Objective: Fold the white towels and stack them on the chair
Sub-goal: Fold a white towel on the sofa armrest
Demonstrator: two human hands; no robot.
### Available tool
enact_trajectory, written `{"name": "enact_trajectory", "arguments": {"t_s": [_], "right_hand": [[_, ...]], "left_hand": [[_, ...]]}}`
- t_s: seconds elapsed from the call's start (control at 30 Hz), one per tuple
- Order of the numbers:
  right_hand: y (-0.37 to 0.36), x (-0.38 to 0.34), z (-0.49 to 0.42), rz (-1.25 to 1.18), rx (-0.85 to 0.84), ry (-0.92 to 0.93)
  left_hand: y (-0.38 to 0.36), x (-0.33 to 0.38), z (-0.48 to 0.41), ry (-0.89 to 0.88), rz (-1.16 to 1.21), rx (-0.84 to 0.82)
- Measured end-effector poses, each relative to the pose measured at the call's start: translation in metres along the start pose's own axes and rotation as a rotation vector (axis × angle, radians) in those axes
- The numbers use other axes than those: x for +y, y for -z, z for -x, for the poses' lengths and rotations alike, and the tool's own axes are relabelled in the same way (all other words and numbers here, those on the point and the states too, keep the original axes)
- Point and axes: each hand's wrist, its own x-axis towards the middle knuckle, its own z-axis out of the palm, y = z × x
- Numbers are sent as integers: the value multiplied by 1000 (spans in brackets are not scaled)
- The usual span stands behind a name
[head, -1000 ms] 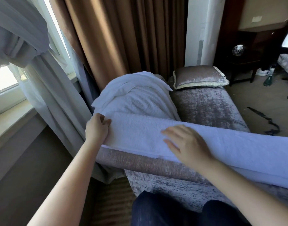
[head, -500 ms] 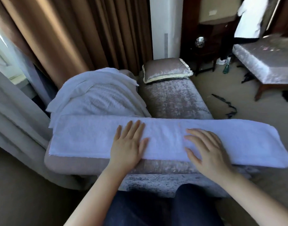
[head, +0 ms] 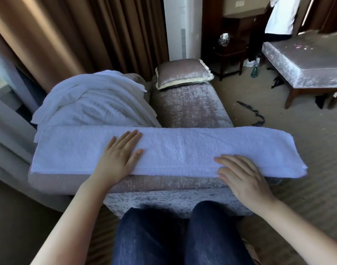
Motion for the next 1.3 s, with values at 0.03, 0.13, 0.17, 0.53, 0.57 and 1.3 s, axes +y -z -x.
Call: {"name": "enact_trajectory", "arguments": {"t_s": [0.03,0.13,0.17,0.53,0.57,1.3], "right_hand": [[0,1,0,-1,-14,-1],[1,-1,-1,-38,-25,-7],[4,-1,-1,-52,-4,-20],[22,20,10,118,122,-97],[24,19,10,118,136,-92],[72,127,32,-745,-222,-1308]], "left_hand": [[0,-1,0,-4,-14,-6],[-1,4,3,3,-84,7],[0,11,5,-17,-111,39],[-27,82,7,-460,-169,338],[-25,83,9,-466,-154,347],[-80,231,-86,-562,-165,62]]}}
